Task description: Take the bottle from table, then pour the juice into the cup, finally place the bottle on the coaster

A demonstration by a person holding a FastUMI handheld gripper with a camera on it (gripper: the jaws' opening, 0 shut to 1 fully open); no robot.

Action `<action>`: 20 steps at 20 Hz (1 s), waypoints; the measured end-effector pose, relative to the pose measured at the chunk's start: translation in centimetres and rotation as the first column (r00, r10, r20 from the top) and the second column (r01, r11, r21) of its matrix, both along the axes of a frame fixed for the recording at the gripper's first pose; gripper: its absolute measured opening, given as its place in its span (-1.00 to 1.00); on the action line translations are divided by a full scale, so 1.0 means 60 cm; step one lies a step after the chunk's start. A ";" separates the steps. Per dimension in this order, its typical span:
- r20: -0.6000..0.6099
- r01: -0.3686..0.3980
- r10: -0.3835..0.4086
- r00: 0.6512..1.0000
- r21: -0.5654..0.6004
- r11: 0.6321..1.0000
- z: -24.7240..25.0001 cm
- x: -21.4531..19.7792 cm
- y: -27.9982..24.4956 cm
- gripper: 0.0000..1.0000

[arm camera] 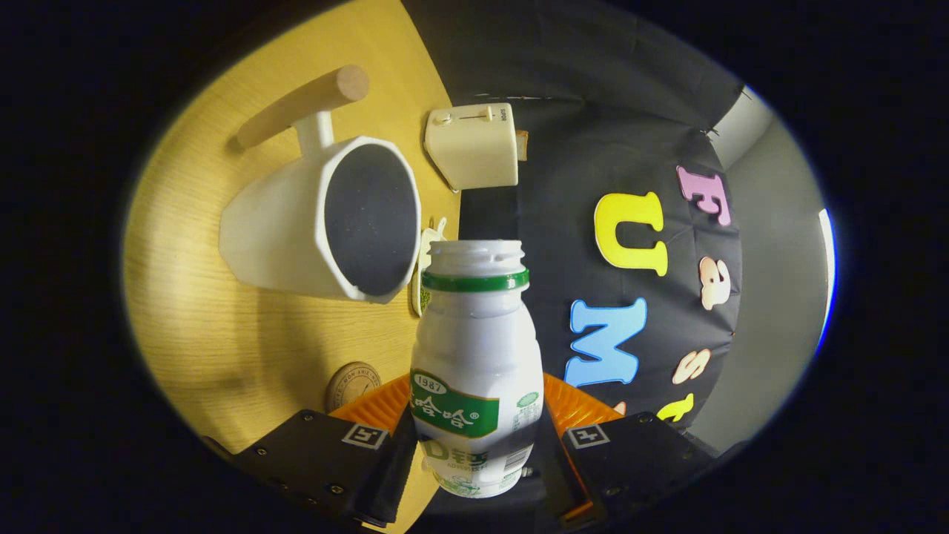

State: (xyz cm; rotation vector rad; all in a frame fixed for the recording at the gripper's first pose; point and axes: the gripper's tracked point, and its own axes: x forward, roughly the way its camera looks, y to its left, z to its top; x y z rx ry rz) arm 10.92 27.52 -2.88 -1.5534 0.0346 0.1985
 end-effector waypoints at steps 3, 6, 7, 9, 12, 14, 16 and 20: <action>-0.018 0.003 -0.002 1.000 0.077 0.997 0.002 -0.002 -0.002 0.45; -0.021 0.005 -0.001 1.000 0.162 0.987 0.008 -0.003 -0.004 0.45; -0.032 0.007 0.000 0.999 0.204 0.979 0.008 -0.004 -0.005 0.45; -0.057 0.016 0.000 0.998 0.291 0.957 0.007 -0.005 -0.007 0.45; -0.088 0.031 0.006 0.996 0.412 0.911 0.011 -0.007 -0.012 0.46; -0.095 0.033 0.012 0.995 0.464 0.885 0.013 -0.011 -0.014 0.46; -0.090 0.033 0.015 0.996 0.506 0.862 0.017 -0.015 -0.019 0.45; -0.125 0.049 0.040 0.991 0.636 0.770 0.020 -0.019 -0.022 0.45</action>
